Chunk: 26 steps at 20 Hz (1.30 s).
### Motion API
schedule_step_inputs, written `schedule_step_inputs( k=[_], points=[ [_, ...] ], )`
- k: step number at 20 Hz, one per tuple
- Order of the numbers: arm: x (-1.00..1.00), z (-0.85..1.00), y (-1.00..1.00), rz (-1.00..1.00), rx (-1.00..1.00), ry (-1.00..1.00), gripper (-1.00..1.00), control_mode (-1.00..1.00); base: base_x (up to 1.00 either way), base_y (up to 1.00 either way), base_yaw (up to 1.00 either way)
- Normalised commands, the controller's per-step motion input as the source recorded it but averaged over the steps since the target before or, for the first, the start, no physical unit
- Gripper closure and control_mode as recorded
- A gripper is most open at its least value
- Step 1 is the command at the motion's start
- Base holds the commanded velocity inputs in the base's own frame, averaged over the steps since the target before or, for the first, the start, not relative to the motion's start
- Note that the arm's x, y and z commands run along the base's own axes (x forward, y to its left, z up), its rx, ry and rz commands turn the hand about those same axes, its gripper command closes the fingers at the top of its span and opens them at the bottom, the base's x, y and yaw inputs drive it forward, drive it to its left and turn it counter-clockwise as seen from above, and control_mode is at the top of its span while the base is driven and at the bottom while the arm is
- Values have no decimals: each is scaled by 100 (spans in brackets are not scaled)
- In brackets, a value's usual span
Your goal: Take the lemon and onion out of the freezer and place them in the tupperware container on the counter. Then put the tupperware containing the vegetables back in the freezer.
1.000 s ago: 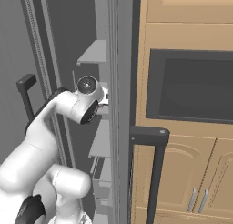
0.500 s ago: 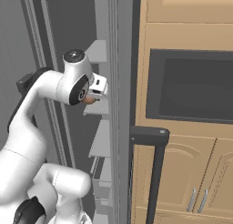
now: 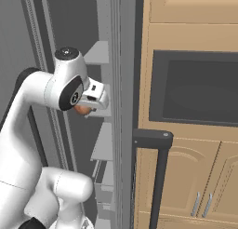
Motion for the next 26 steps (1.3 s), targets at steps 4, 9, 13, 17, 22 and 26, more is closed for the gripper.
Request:
schedule_step_inputs(
  k=[4,9,13,17,22,26],
  points=[
    [-47,-11,0,0,0,0,100,-100,0,0,0],
    [-29,-2,0,-3,0,0,100,-100,0,0,0],
    [-12,0,0,-1,0,0,100,100,-45,17,-11],
    [0,0,0,0,0,0,100,100,-62,56,-41],
    [0,0,0,0,0,0,100,100,-48,72,-55],
    [0,0,0,0,0,0,100,100,-48,46,-58]
  ],
)
